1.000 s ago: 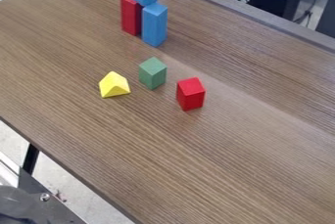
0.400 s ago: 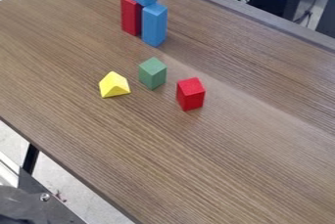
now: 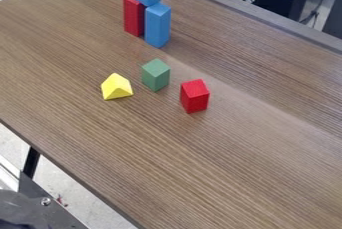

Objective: Put the rectangular block on top of the two rectangular block

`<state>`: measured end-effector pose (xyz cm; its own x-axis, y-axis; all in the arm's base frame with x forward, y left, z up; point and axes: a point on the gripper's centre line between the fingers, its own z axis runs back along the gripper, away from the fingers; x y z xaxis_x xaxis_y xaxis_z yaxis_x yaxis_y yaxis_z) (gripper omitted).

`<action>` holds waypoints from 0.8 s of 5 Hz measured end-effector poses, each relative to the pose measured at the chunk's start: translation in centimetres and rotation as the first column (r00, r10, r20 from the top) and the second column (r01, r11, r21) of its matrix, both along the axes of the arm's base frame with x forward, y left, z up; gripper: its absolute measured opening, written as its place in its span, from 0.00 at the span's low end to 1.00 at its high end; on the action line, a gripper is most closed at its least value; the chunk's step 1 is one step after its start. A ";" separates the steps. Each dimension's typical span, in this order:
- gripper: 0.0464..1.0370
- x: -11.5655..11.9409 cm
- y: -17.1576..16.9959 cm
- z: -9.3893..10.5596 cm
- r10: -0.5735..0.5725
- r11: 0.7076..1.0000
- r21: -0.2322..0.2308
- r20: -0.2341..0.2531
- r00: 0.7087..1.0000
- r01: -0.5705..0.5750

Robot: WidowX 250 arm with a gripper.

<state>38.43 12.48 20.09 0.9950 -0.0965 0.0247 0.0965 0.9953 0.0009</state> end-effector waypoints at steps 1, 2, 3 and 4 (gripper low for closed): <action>0.96 0.1 -0.2 5.0 0.005 1.000 -0.027 0.107 0.994 -0.002; 0.96 -0.2 -0.3 7.6 0.009 0.999 -0.034 0.169 0.986 -0.003; 0.96 0.3 -1.6 7.6 -0.037 0.997 -0.063 0.193 0.981 0.050; 0.96 -0.4 -5.1 7.4 -0.158 0.983 -0.060 0.199 0.967 0.173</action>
<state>38.02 7.41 27.48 0.9409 -0.2502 0.2283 0.2658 0.9632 -0.0399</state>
